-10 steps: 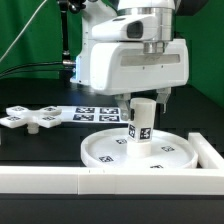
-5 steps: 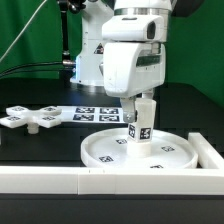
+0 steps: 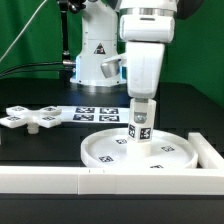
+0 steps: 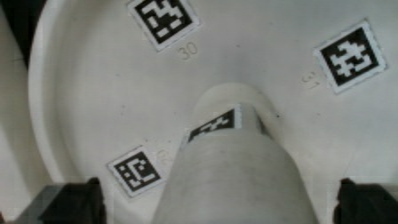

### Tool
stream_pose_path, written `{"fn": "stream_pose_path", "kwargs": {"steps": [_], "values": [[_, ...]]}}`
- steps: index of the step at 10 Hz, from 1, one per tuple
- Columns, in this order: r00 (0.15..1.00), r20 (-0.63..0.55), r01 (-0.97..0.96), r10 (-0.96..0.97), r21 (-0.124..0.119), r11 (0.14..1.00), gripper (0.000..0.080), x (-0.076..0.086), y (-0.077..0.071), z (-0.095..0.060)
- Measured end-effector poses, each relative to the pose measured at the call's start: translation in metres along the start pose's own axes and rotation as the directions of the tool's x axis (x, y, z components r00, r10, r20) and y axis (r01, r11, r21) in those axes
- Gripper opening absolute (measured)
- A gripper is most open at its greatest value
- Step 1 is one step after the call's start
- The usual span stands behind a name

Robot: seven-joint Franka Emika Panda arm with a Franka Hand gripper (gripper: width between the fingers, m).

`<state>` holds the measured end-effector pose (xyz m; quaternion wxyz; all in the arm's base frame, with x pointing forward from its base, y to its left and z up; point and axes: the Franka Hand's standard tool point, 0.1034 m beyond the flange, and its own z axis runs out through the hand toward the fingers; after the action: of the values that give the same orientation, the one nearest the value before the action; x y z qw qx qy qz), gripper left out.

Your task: Assemble round table

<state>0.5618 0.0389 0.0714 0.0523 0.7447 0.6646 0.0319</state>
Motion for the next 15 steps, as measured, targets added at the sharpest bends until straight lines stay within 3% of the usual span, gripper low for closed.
{"fn": "stream_pose_path", "kwargs": {"steps": [8,10,15], "values": [[0.921,0.048,0.388,-0.388,0.005,0.922,0.0649,0.003,-0.004,0.002],[0.933,0.045,0.357,-0.357,0.004,0.934,0.0408,0.009,-0.005,0.002],[0.956,0.046,0.289,-0.289,0.002,0.957,0.0409,0.004,-0.004,0.003]]}}
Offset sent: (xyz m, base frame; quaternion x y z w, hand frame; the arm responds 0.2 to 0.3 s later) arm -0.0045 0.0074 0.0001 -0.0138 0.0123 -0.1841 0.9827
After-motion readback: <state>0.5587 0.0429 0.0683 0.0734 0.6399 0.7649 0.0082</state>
